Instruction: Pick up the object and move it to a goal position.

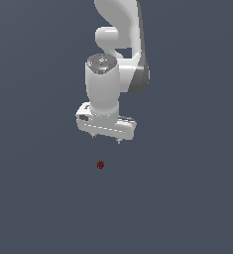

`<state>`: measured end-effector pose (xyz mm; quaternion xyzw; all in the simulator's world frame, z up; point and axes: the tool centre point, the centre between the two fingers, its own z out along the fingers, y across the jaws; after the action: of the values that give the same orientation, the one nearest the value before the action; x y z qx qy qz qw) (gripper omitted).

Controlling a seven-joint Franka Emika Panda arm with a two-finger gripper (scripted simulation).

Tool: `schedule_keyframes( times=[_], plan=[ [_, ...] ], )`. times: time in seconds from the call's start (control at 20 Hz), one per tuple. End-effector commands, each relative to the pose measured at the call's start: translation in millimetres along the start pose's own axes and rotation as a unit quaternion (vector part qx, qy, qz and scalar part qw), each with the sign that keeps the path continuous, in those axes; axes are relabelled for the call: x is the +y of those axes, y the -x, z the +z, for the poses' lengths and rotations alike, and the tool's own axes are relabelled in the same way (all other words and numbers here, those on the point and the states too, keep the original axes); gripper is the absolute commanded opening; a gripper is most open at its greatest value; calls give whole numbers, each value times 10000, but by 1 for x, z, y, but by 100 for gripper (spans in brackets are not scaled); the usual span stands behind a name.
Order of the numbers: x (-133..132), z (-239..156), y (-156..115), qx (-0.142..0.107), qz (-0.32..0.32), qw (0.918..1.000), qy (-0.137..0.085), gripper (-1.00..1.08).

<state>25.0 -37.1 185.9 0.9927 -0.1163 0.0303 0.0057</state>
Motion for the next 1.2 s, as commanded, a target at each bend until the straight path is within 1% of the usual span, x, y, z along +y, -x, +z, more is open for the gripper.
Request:
schedule_keyframes(
  times=[0.0,0.25,0.4,0.55,0.7,0.85,1.0,1.15],
  plan=[
    [1,6,-2,-25,346,9994,-11,100],
    [4,19,-8,-78,1101,9939,-27,100],
    [5,27,-10,-108,1550,9879,-29,100],
    [7,36,-13,-137,1994,9798,-28,100],
    [9,44,-16,-163,2434,9698,-22,100],
    [10,52,-19,-187,2867,9578,-13,100],
    [12,60,-21,-208,3293,9440,0,100],
    [14,68,-24,-226,3711,9283,16,100]
  ],
)
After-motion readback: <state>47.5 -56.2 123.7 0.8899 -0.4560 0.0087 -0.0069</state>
